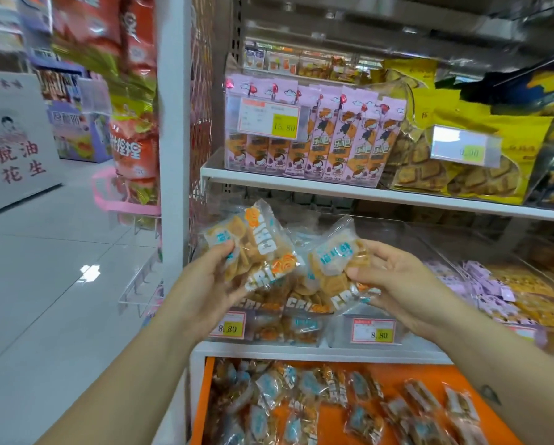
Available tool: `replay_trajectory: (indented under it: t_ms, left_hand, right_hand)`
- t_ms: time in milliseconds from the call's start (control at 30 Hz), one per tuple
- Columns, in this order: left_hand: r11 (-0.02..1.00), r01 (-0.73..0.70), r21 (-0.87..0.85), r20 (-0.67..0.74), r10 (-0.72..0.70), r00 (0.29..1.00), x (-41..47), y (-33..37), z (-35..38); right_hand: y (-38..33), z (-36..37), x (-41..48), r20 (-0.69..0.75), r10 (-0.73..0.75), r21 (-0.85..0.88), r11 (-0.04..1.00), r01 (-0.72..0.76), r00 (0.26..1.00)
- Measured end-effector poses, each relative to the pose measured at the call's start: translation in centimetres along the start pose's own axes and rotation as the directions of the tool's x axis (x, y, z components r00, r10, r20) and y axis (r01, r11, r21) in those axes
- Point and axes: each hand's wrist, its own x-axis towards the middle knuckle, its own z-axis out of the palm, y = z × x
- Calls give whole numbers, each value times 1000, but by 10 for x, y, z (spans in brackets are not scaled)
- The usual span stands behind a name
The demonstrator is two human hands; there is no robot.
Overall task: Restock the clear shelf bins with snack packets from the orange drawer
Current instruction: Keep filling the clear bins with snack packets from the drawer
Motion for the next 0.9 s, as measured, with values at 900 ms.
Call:
replay_trajectory:
  t_ms: [900]
  left_hand:
    - [986,97,-139,418,-30,908,-6,15,-20]
  right_hand:
    - [-11,55,31,215,-66,-393,908,148,974]
